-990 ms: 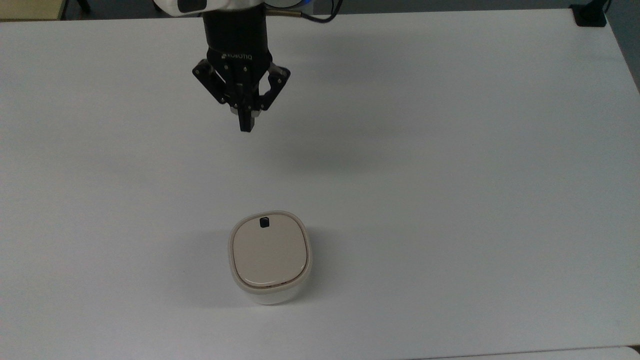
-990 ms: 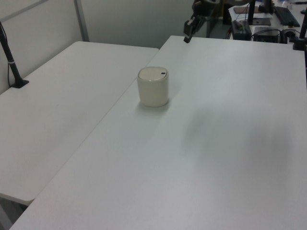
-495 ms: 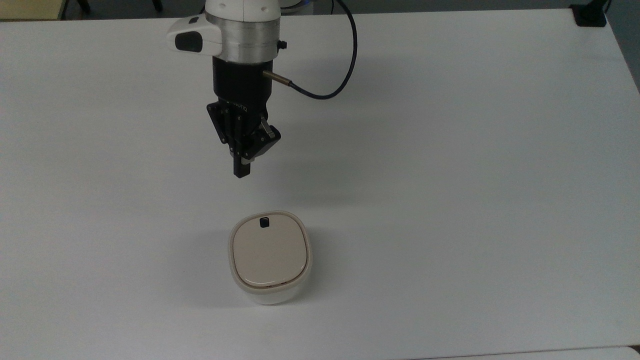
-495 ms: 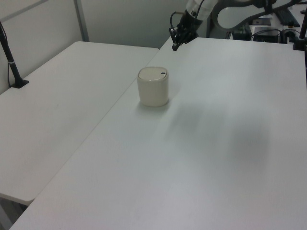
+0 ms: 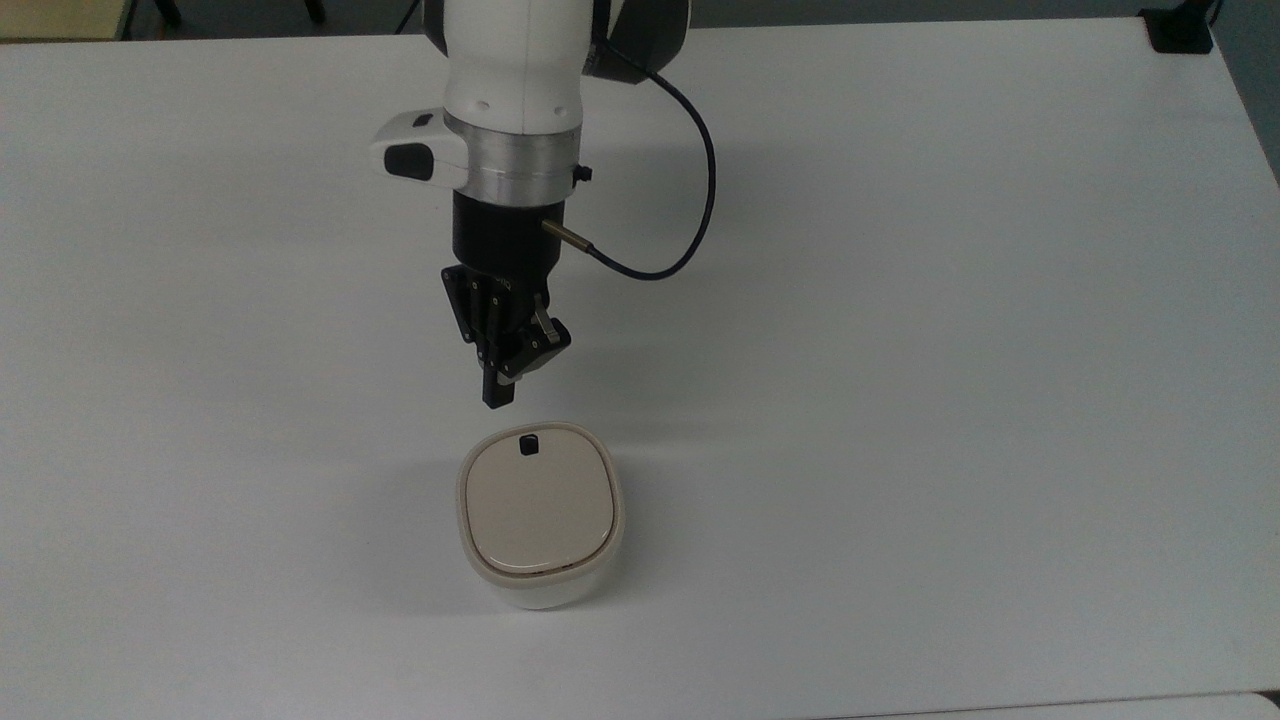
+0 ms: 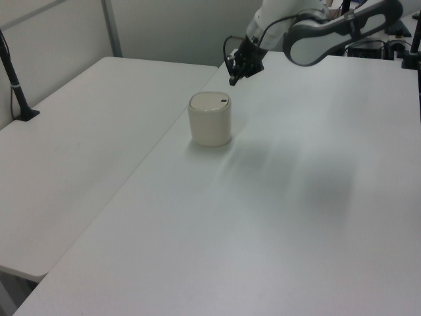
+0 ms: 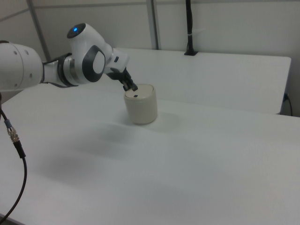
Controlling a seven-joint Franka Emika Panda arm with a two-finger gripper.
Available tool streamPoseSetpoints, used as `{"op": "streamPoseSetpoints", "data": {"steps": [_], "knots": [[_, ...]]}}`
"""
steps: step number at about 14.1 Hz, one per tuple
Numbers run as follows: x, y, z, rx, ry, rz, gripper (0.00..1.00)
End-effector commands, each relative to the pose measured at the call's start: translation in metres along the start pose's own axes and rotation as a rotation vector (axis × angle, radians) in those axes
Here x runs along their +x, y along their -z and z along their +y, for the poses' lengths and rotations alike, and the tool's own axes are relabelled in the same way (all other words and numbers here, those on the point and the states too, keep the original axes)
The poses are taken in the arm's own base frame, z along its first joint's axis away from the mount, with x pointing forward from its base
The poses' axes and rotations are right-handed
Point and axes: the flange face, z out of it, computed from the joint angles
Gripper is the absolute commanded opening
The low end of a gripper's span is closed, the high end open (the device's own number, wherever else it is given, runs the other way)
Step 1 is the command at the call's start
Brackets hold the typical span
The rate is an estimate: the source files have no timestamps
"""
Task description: Open the trash bin
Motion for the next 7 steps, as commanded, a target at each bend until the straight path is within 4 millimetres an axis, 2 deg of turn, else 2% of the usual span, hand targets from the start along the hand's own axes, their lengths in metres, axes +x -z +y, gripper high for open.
{"op": "streamPoseSetpoints", "data": {"steps": [1,3,7], "knots": [[-0.018,-0.017,-0.015,0.029,0.005,0.037,0.0],[-0.022,-0.027,-0.015,0.043,-0.009,0.045,0.0],[-0.019,-0.031,-0.021,0.066,-0.012,0.057,0.0]]}}
